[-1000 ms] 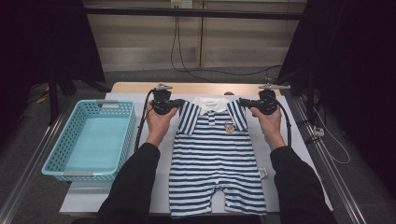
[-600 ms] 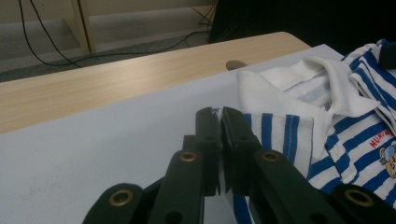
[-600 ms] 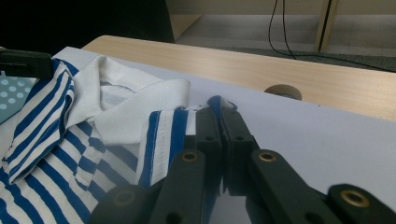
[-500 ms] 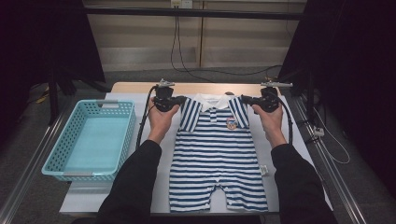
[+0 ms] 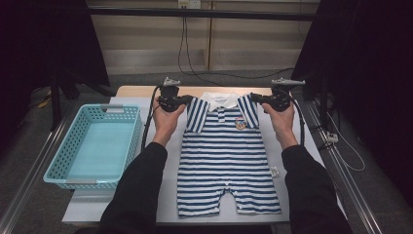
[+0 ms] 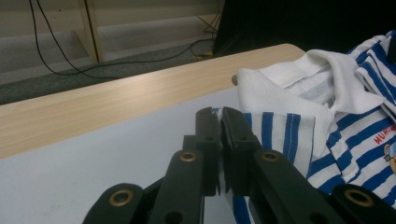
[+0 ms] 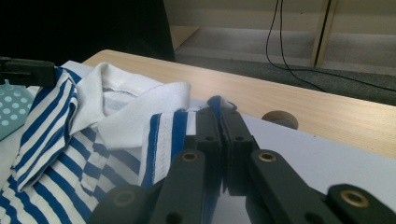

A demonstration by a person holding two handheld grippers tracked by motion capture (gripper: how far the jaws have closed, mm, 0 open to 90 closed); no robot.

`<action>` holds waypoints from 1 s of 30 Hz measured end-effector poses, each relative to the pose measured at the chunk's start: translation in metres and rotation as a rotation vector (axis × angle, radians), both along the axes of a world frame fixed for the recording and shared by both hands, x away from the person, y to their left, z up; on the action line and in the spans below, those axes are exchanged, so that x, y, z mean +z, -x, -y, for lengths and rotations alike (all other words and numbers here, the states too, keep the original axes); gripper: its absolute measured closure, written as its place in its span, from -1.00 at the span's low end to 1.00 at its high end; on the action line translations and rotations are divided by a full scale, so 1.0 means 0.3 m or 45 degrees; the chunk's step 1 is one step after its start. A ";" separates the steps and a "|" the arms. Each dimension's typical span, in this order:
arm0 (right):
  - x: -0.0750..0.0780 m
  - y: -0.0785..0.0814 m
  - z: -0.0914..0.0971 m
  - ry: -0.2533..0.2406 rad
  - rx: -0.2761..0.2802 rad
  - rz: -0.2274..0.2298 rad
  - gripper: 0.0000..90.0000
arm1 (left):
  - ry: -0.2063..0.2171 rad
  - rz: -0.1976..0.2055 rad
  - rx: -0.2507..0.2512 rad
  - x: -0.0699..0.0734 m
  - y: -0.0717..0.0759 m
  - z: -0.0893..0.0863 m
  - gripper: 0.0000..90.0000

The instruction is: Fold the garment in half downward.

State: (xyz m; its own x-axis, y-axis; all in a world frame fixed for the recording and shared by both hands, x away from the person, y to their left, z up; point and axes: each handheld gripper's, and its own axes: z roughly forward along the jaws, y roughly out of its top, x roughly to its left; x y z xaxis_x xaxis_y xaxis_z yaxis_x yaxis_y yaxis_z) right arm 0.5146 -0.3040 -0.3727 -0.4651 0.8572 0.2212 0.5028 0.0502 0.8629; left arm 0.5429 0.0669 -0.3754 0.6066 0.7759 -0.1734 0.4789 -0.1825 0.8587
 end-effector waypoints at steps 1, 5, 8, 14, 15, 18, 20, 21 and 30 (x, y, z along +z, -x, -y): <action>0.001 -0.002 0.002 0.000 -0.003 0.001 0.95 | 0.000 0.005 -0.001 0.005 -0.002 0.002 0.91; 0.010 -0.011 0.008 -0.006 -0.016 0.007 0.95 | 0.001 0.024 -0.002 0.025 -0.006 0.012 0.91; 0.014 -0.012 0.007 -0.007 -0.021 0.016 0.95 | -0.003 0.032 -0.001 0.023 -0.004 0.017 0.91; -0.017 -0.008 0.002 -0.013 -0.020 -0.003 0.95 | -0.023 0.012 0.004 -0.016 -0.007 0.024 0.91; -0.022 -0.008 0.001 -0.010 -0.020 -0.007 0.96 | -0.032 0.011 -0.003 -0.019 -0.008 0.026 0.91; -0.036 -0.006 -0.005 -0.001 -0.015 -0.013 0.96 | -0.032 0.015 -0.011 -0.024 -0.005 0.026 0.91; -0.042 -0.004 -0.004 -0.002 -0.016 -0.015 0.96 | -0.021 0.016 -0.003 -0.027 0.000 0.022 0.91; -0.045 -0.001 -0.003 -0.006 -0.019 -0.014 0.96 | -0.029 0.016 -0.010 -0.028 0.003 0.018 0.91; -0.089 0.035 -0.009 0.004 -0.003 -0.033 0.96 | -0.038 -0.004 -0.011 -0.066 0.034 0.011 0.91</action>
